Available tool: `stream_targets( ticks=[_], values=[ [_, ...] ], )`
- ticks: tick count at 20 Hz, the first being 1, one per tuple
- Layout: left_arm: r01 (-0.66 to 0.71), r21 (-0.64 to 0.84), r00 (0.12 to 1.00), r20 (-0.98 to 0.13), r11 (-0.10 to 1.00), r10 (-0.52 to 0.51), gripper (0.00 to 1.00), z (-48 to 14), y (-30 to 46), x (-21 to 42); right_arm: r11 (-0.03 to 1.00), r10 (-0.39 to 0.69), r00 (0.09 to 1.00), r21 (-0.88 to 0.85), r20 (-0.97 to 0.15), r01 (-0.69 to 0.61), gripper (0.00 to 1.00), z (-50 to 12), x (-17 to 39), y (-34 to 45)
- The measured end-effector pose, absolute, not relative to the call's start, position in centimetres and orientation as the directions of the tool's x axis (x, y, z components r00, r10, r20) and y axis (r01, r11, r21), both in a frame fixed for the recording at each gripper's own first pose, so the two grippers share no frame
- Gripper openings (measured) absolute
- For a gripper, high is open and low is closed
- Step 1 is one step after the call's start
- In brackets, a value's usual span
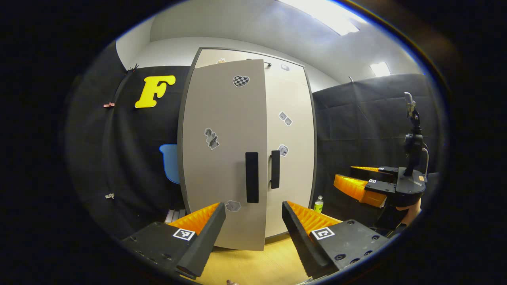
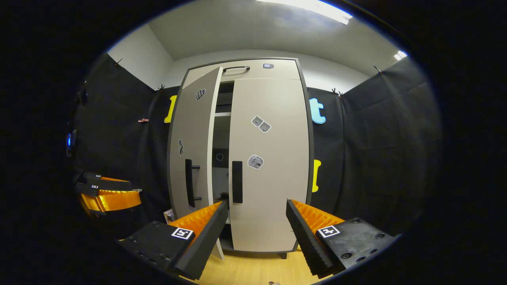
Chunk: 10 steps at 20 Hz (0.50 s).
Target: Grab one shoe with the right hand and put it into the shoe cabinet, grab the other shoe with the left hand and put it into the shoe cabinet; then close the right door with the right hand and the left door with the left hand.
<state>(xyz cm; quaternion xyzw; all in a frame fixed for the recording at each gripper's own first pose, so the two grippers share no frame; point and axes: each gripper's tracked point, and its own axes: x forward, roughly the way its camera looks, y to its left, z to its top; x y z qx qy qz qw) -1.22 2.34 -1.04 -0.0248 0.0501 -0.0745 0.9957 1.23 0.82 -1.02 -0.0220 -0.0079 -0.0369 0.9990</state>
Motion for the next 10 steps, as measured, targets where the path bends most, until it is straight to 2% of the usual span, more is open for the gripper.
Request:
stream_targets(
  ticks=[6, 10],
  values=[
    [0.175, -0.068, 0.979, -0.097, 0.982, -0.181, 0.91, -1.1, 1.7, -1.9, 0.996, -0.089, 0.996, -0.022, 0.018, 0.09, 0.98, -0.5, 0.0, 1.3],
    [0.159, -0.069, 0.982, -0.093, 0.985, -0.166, 0.91, -1.2, 2.2, -1.8, 0.997, -0.073, 0.997, -0.033, 0.008, 0.074, 0.98, -0.8, 0.2, 2.0]
  ],
)
